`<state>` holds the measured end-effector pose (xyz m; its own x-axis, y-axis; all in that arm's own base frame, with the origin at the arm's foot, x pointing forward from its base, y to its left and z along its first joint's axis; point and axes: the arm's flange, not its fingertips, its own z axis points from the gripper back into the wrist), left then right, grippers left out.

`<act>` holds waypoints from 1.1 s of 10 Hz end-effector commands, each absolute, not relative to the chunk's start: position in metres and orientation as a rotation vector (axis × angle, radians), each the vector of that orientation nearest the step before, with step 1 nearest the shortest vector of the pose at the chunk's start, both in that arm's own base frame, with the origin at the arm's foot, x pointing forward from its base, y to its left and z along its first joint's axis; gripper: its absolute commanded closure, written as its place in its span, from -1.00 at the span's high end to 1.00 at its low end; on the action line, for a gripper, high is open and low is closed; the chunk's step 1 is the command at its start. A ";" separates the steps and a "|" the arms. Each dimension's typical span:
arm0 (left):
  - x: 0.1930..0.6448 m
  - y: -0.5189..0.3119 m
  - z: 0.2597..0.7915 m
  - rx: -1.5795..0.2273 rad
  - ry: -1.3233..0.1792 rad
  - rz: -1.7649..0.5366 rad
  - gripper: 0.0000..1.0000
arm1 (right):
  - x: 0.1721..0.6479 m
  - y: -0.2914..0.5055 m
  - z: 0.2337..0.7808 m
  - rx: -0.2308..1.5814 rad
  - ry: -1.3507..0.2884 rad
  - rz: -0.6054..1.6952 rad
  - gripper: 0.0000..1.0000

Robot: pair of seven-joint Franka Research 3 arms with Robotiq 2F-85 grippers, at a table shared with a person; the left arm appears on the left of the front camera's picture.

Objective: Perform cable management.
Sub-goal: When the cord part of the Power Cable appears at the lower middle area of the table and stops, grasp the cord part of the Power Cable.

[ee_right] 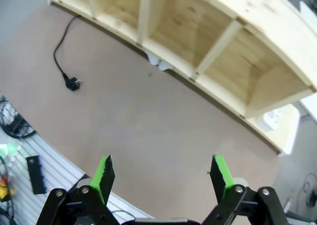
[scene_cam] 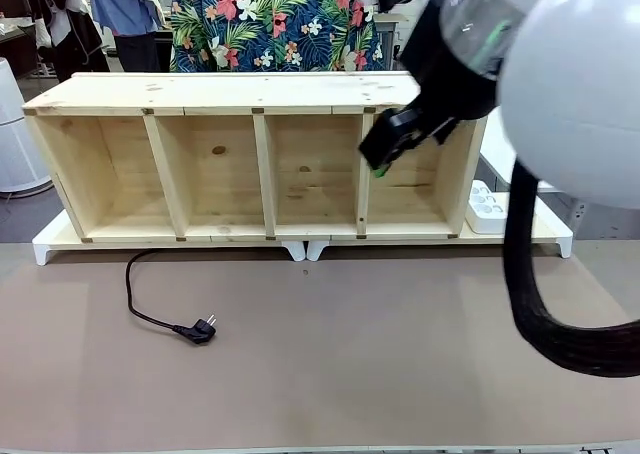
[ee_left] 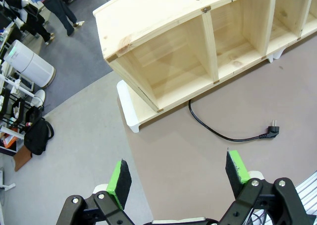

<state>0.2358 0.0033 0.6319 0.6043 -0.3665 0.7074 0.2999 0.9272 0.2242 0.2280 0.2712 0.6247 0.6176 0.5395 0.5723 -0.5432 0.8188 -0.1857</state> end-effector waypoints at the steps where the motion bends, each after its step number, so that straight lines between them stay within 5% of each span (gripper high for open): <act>1: 0.239 0.002 0.633 0.083 -0.849 -0.370 1.00 | 0.233 0.306 0.618 0.056 -0.636 0.632 1.00; 11: 0.239 0.002 0.633 0.083 -0.849 -0.370 1.00 | 0.263 0.410 0.539 0.063 -0.620 0.711 1.00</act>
